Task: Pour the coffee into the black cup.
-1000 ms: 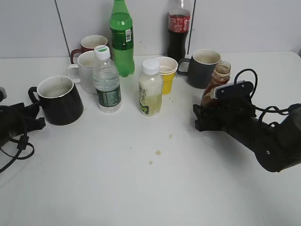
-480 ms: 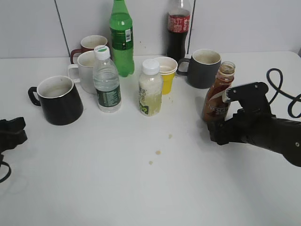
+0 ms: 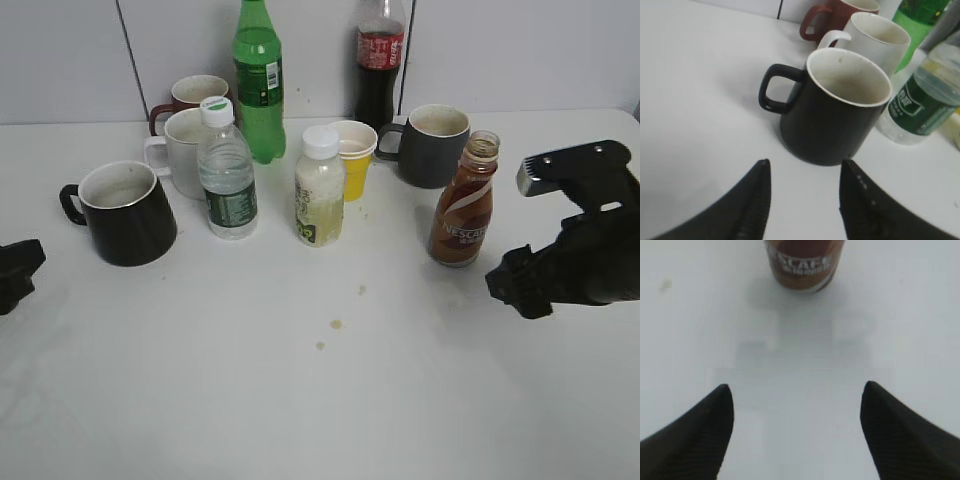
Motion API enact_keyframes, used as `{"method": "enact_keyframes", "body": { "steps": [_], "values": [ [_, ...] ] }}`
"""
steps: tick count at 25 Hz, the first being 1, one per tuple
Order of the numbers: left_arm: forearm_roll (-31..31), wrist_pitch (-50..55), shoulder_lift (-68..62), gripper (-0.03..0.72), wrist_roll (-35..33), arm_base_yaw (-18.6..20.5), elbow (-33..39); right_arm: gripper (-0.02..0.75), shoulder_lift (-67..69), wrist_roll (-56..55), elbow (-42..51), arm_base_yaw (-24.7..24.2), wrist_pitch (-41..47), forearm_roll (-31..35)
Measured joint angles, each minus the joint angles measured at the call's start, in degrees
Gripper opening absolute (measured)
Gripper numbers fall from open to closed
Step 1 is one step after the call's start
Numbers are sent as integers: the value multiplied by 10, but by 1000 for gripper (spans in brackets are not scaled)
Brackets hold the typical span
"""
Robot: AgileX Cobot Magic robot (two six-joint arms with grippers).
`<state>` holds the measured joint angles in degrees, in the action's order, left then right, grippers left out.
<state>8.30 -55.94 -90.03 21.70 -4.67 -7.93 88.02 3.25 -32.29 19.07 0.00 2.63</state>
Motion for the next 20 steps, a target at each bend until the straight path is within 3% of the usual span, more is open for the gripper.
{"method": "enact_keyframes", "body": {
  "steps": [6, 11, 14, 20],
  "values": [
    [41, 253, 131, 347, 24, 0, -45, 590, -142, 0, -24, 0, 241, -3],
    [42, 506, 241, 347, 37, -12, -115, 590, -250, 0, -42, 0, 385, -2],
    [38, 661, 309, 347, 38, -31, -161, 590, -315, 0, -42, 0, 468, -2],
    [38, 977, 488, 347, 38, -80, -263, 590, -468, 0, -32, 0, 552, 0]
  ]
}}
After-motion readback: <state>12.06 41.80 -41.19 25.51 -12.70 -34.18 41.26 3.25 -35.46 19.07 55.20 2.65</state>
